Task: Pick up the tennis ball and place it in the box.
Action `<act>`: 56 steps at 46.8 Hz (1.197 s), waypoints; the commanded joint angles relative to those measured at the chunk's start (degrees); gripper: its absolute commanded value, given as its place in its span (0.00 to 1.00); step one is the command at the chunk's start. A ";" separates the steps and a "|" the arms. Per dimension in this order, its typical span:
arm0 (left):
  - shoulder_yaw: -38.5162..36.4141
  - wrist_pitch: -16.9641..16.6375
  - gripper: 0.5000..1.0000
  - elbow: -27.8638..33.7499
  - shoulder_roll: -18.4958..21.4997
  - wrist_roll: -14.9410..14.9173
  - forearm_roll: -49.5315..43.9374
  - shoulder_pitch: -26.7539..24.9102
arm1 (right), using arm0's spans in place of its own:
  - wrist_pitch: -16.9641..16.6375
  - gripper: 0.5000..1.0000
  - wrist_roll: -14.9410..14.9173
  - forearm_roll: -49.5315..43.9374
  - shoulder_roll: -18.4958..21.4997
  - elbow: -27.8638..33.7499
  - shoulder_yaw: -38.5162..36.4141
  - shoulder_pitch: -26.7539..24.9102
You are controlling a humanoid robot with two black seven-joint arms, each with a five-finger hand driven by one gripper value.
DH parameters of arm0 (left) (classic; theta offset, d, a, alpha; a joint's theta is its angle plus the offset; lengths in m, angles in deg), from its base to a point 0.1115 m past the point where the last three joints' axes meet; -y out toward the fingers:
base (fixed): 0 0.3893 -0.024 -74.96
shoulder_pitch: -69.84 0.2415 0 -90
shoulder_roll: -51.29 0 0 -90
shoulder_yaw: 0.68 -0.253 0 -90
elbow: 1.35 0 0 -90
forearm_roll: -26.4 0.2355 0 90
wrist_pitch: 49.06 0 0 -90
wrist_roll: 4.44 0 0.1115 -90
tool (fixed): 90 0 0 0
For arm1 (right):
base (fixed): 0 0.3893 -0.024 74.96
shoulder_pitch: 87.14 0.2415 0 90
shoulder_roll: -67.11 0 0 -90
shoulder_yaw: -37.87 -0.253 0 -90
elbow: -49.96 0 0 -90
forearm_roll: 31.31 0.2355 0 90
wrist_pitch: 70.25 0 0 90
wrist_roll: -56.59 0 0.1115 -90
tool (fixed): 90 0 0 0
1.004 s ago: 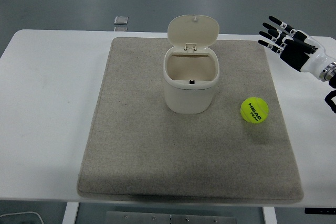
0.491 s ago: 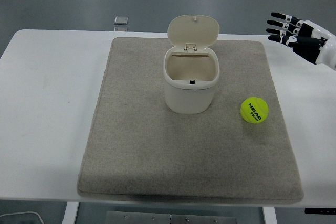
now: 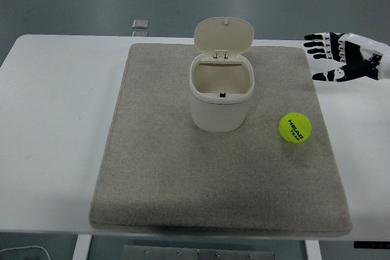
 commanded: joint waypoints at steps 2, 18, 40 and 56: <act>0.00 0.00 0.98 0.00 0.00 0.00 0.00 0.00 | 0.05 0.86 -2.96 -3.75 -2.04 -3.43 2.67 -0.11; 0.00 0.00 0.98 0.00 0.00 0.00 0.00 0.00 | 1.10 0.86 -6.75 -14.74 -4.77 -11.43 4.52 -2.65; 0.00 0.00 0.98 0.00 0.00 0.00 0.00 0.00 | 9.18 0.86 -8.33 -23.09 -4.16 -13.63 6.19 -6.61; -0.09 0.00 0.98 0.00 0.00 0.00 0.00 0.00 | 12.26 0.83 -8.42 -24.23 -3.98 -13.54 7.86 -7.40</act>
